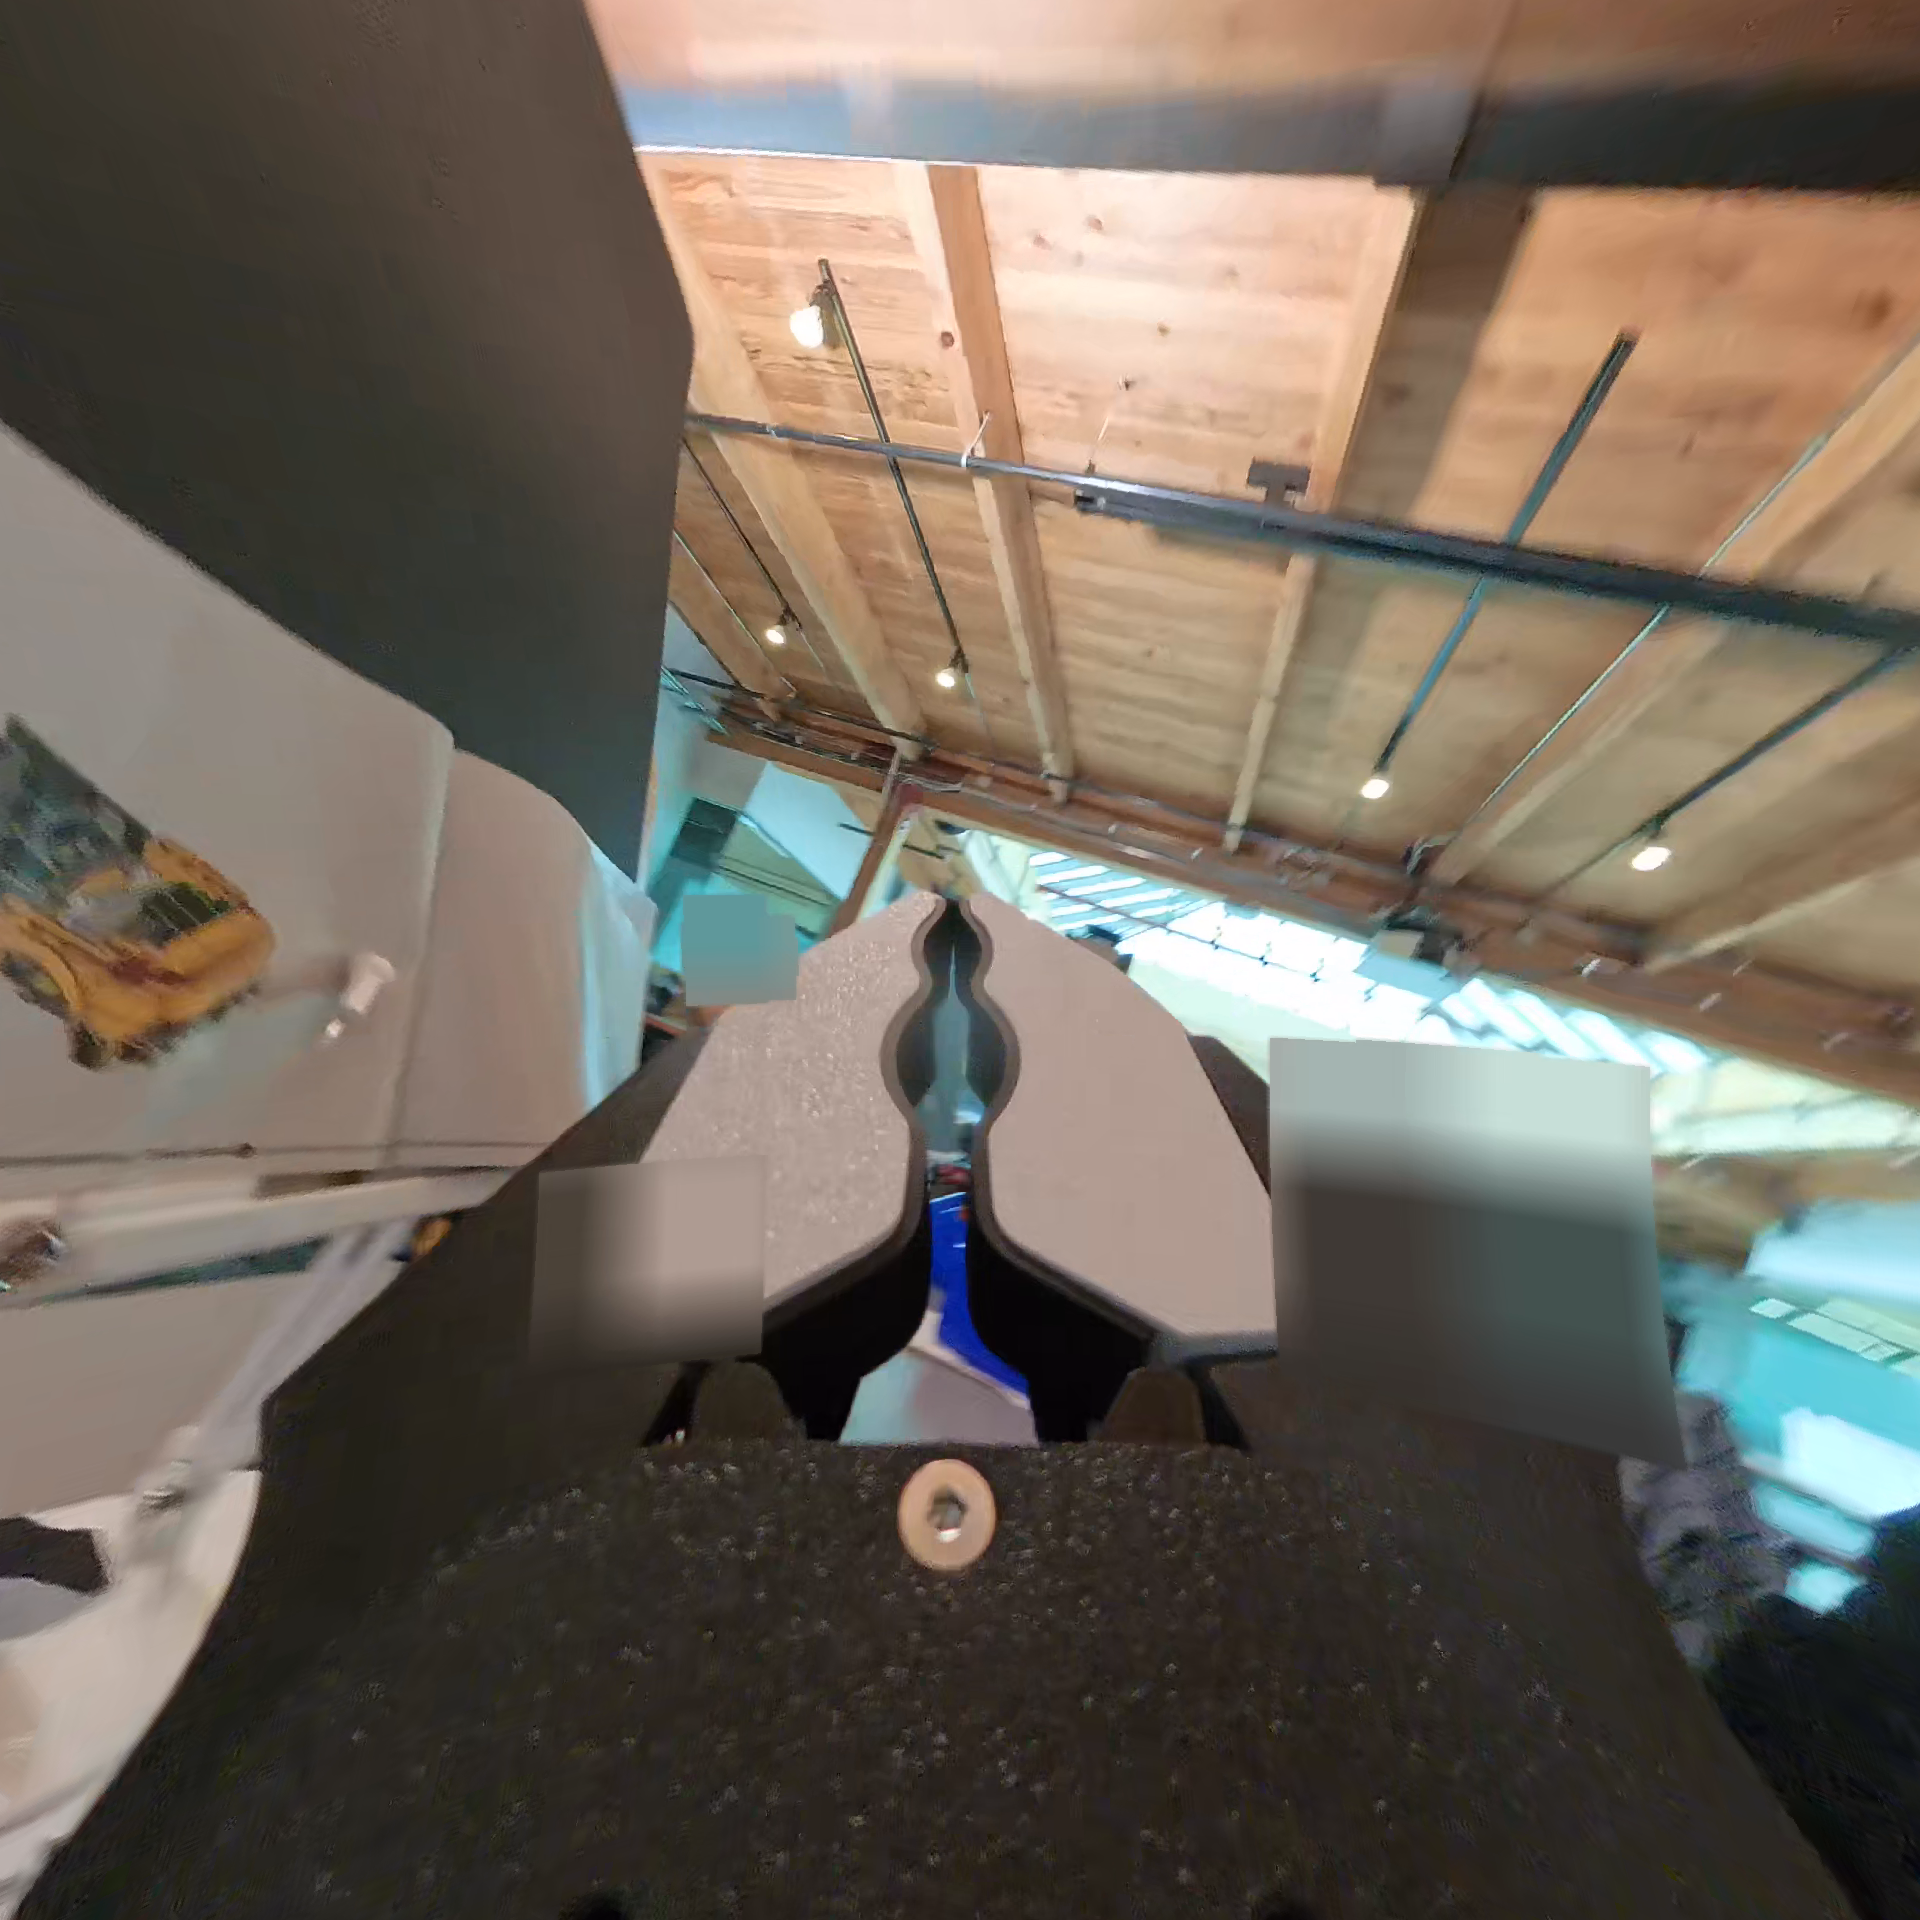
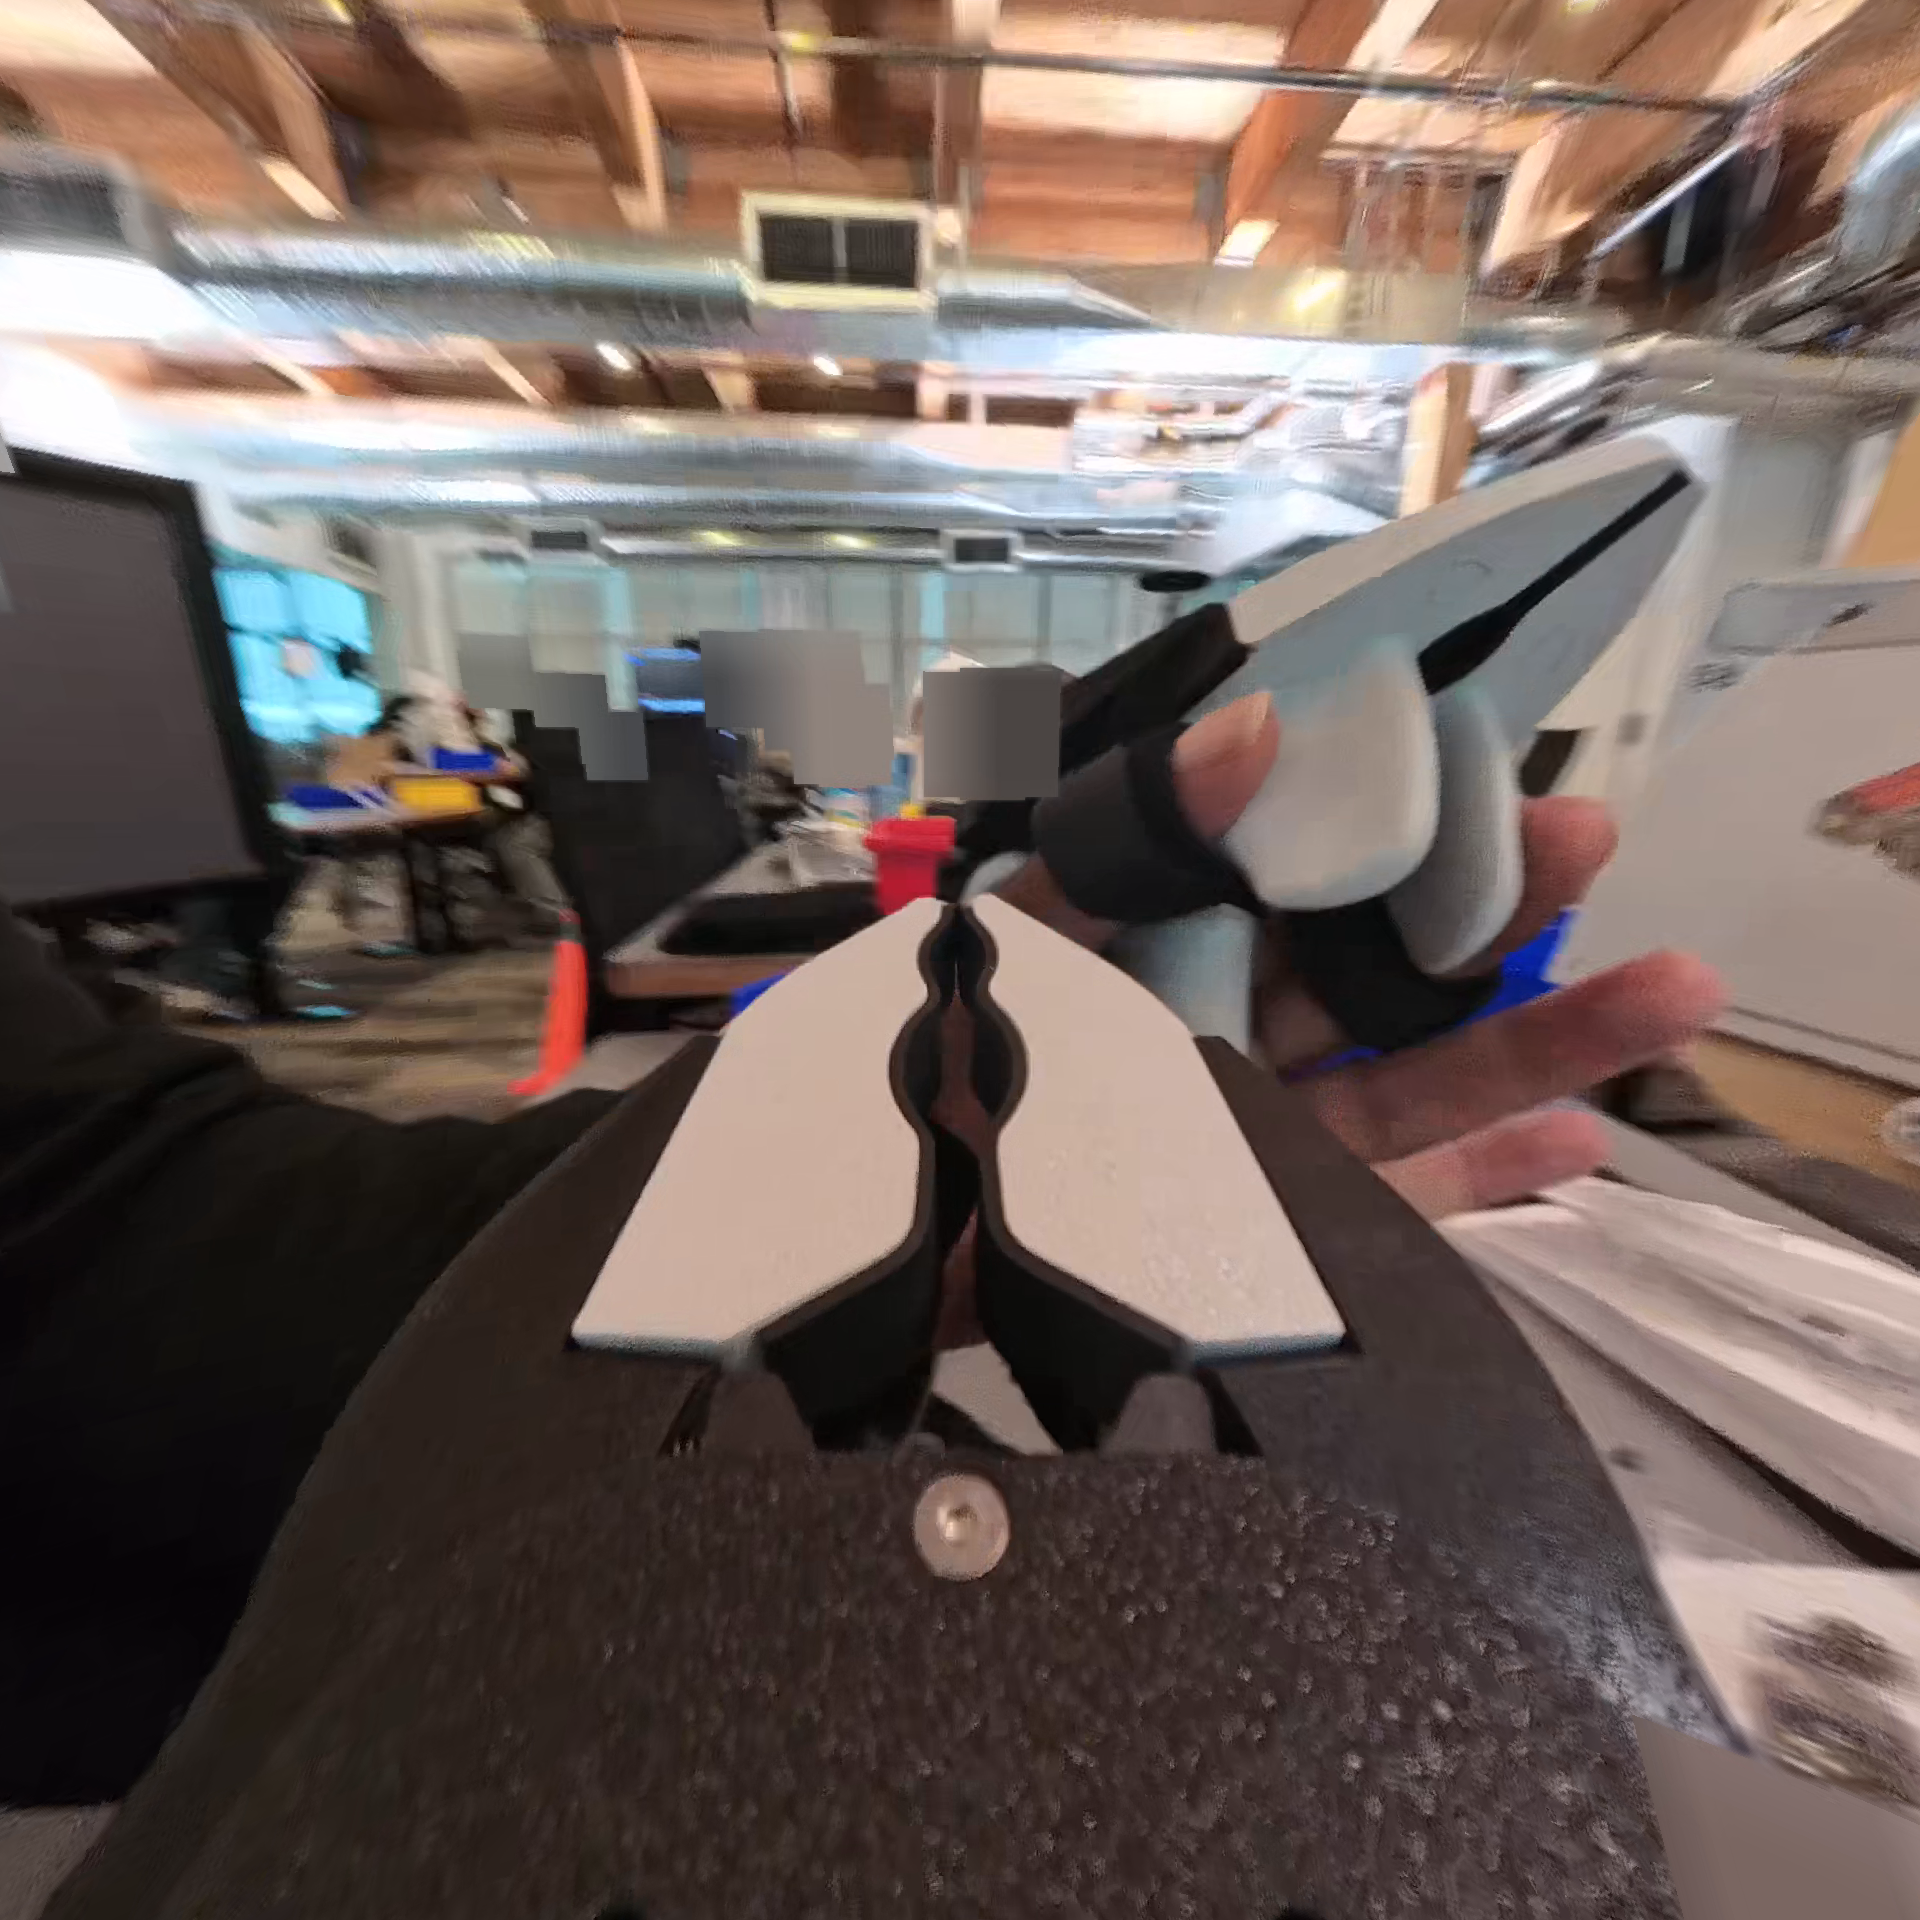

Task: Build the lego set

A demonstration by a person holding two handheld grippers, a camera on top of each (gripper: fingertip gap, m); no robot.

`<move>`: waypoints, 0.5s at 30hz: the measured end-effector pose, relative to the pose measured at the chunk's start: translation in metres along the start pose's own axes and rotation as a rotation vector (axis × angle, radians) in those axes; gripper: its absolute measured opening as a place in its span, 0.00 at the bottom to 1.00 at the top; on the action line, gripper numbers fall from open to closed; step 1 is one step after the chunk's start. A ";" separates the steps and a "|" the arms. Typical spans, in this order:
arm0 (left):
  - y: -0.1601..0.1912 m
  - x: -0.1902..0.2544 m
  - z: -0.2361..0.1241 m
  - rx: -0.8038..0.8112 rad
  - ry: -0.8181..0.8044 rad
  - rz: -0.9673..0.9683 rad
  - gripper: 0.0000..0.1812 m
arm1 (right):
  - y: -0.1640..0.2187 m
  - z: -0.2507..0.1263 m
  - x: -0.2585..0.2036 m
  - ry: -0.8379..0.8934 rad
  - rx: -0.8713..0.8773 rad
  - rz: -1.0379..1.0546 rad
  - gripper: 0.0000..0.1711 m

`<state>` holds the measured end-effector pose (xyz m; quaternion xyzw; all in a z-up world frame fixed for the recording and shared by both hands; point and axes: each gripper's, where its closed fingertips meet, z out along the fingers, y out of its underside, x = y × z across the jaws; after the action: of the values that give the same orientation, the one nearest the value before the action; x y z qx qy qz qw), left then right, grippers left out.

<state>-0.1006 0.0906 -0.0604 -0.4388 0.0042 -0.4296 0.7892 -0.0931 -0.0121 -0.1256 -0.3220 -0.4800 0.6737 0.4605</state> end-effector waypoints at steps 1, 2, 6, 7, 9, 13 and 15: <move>-0.001 -0.007 -0.001 -0.015 -0.073 0.083 0.00 | -0.001 0.000 0.005 0.049 0.000 -0.053 0.00; -0.006 -0.017 -0.006 -0.021 -0.178 0.185 0.00 | -0.003 -0.002 0.012 0.098 -0.007 -0.081 0.00; -0.008 -0.054 -0.027 -0.163 -0.456 0.446 0.00 | -0.015 -0.021 0.055 0.388 -0.028 -0.217 0.00; -0.003 -0.064 -0.032 -0.217 -0.506 0.476 0.00 | -0.015 -0.026 0.065 0.460 -0.047 -0.235 0.00; 0.008 -0.083 -0.042 -0.311 -0.596 0.540 0.00 | -0.015 -0.038 0.083 0.580 -0.070 -0.252 0.00; 0.014 -0.099 -0.053 -0.425 -0.677 0.677 0.00 | -0.014 -0.061 0.114 0.747 -0.143 -0.258 0.00; 0.013 -0.102 -0.054 -0.458 -0.687 0.712 0.00 | -0.015 -0.069 0.123 0.788 -0.167 -0.267 0.00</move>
<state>-0.1771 0.1260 -0.1404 -0.6861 -0.0123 0.0441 0.7261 -0.0738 0.1284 -0.1337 -0.5262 -0.3578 0.3924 0.6642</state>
